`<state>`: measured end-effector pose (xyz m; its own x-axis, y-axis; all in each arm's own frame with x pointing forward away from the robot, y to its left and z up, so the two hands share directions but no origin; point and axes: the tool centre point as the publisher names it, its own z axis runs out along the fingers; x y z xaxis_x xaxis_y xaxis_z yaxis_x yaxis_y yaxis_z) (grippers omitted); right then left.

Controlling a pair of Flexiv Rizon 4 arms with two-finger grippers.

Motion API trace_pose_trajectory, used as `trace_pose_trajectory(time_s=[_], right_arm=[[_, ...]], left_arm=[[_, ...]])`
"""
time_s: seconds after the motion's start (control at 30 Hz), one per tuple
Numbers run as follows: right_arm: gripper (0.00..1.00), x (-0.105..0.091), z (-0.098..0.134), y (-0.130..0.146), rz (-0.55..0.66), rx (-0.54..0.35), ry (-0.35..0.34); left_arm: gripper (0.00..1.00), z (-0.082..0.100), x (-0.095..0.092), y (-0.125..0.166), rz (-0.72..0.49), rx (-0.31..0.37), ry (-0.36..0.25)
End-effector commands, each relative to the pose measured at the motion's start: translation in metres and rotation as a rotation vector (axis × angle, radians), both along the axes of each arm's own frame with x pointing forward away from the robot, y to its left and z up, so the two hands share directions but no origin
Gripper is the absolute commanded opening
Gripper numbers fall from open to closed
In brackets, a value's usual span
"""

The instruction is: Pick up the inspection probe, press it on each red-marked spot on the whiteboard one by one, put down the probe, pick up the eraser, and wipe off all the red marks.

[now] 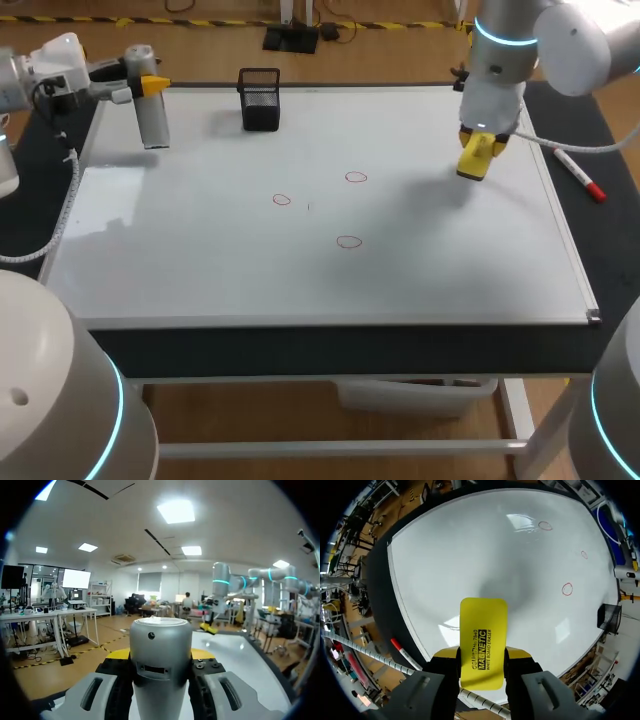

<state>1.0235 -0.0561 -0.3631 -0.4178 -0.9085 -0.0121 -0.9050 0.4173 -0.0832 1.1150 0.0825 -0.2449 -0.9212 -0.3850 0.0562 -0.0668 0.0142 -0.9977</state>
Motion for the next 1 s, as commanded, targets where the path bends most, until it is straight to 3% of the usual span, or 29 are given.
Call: trace_pose_trajectory(time_s=[0.03, 0.43, 0.73, 1.0], right_arm=[[0.0, 0.001, -0.002, 0.027, 0.033, 0.006, -0.002], [0.0, 0.002, -0.007, 0.108, 0.195, 0.046, 0.006], [0.0, -0.002, -0.014, 0.179, 0.36, 0.031, 0.053], [0.0, -0.009, -0.024, 0.224, 0.453, 0.011, 0.084]], left_arm=[[0.0, 0.001, 0.001, 0.0, -0.002, 0.0, -0.001], [0.0, 0.001, 0.001, 0.0, -0.002, 0.0, -0.001], [0.0, 0.001, 0.001, 0.0, -0.002, 0.0, -0.001], [0.0, 0.001, 0.001, 0.0, -0.002, 0.0, -0.001]])
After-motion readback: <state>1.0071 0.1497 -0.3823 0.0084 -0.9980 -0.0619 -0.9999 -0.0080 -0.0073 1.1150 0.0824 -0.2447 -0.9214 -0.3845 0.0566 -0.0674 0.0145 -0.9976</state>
